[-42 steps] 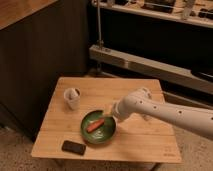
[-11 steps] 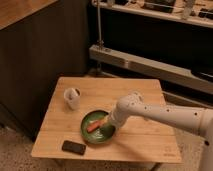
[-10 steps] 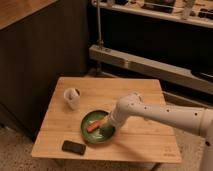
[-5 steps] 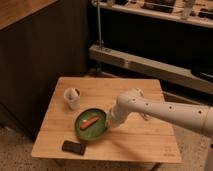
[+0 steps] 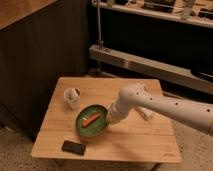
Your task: Pick up the ceramic bowl
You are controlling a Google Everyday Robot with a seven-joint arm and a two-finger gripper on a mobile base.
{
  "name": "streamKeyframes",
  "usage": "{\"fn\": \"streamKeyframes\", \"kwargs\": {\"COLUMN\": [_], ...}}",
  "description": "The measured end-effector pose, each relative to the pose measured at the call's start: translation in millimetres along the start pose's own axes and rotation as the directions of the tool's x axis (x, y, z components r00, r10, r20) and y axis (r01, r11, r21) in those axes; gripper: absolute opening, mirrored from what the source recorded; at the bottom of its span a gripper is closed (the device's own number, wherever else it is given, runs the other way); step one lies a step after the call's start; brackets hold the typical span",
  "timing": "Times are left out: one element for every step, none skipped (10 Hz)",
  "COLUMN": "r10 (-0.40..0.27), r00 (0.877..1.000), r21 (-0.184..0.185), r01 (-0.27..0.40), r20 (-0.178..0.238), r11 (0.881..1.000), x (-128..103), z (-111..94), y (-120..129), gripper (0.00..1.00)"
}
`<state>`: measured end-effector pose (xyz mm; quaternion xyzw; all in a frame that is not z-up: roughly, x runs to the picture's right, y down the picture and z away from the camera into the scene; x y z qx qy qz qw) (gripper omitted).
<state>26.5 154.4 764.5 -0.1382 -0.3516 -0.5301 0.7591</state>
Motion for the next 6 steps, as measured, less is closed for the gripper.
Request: {"fn": "streamKeyframes", "kwargs": {"r10": [-0.002, -0.003, -0.005, -0.009, -0.007, -0.005], "r00": [1.000, 1.000, 1.000, 1.000, 1.000, 1.000], "r21": [0.003, 0.005, 0.006, 0.004, 0.004, 0.004], "r01": [0.002, 0.003, 0.005, 0.009, 0.007, 0.005], "r20": [0.001, 0.002, 0.004, 0.006, 0.008, 0.010], "r11": [1.000, 1.000, 1.000, 1.000, 1.000, 1.000], "x": [1.9, 3.0, 3.0, 1.6, 0.2, 0.2], "z": [-7.9, -10.9, -9.7, -8.7, -13.1, -18.6], "y": [-0.1, 0.0, -1.5, -3.0, -4.9, -6.1], "gripper": [0.02, 0.02, 0.02, 0.02, 0.02, 0.02]}}
